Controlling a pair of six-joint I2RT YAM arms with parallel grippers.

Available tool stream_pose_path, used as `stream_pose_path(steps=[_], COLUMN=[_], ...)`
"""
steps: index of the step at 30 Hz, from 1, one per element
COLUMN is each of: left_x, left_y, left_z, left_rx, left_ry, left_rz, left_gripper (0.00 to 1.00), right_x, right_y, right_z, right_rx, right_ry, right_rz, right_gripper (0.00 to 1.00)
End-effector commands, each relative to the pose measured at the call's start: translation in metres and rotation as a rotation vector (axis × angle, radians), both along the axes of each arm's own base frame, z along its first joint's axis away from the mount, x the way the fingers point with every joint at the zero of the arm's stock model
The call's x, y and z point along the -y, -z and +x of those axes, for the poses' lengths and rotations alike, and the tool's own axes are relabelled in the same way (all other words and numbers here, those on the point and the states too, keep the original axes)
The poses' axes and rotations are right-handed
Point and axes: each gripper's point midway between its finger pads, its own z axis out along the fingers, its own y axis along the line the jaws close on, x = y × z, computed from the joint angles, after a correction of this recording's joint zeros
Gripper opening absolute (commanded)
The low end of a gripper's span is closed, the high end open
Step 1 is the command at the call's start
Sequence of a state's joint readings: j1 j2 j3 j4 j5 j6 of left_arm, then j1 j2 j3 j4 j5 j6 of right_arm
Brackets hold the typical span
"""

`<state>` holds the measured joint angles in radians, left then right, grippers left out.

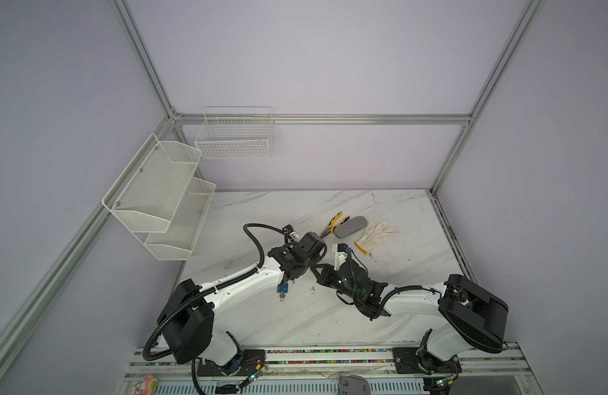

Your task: Unlock with the key

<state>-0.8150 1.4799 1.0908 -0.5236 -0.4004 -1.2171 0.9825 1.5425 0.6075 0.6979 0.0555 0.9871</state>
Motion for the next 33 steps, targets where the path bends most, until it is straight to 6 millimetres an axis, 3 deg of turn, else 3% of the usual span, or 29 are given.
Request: stream_pose_path(steps=[1,4,5,8,14,22,33], left_x=[0.021,0.022,0.02,0.022,0.01,-0.001,-0.013], left_y=[-0.039,-0.033,-0.045,-0.046,-0.024,-0.022,-0.02], left_z=[-0.004,-0.011,-0.014,-0.019,-0.027,-0.026,-0.031], left_rx=[0.039,0.015,0.031,0.032,-0.004,-0.003,-0.007], left_ry=[0.029,0.022,0.023,0.045,0.034,0.031,-0.001], left_rz=[-0.131,-0.151,-0.187,-0.185,-0.095,-0.002,0.024], left_gripper=[0.0,0.0,0.0,0.0,0.0,0.0,0.0], right_x=[0.01,0.011,0.011,0.01,0.012,0.014,0.017], right_y=[-0.029,-0.034,-0.035,-0.04,-0.062,-0.059,-0.062], right_z=[0.015,0.018,0.019,0.022,0.026,0.025,0.018], right_rx=[0.043,0.059,0.059,0.075,0.147,0.166,0.104], right_ry=[0.106,0.12,0.125,0.131,0.138,0.119,0.116], right_rz=[0.058,0.059,0.058,0.056,0.038,-0.072,-0.017], right_gripper=[0.0,0.0,0.0,0.0,0.0,0.0,0.0])
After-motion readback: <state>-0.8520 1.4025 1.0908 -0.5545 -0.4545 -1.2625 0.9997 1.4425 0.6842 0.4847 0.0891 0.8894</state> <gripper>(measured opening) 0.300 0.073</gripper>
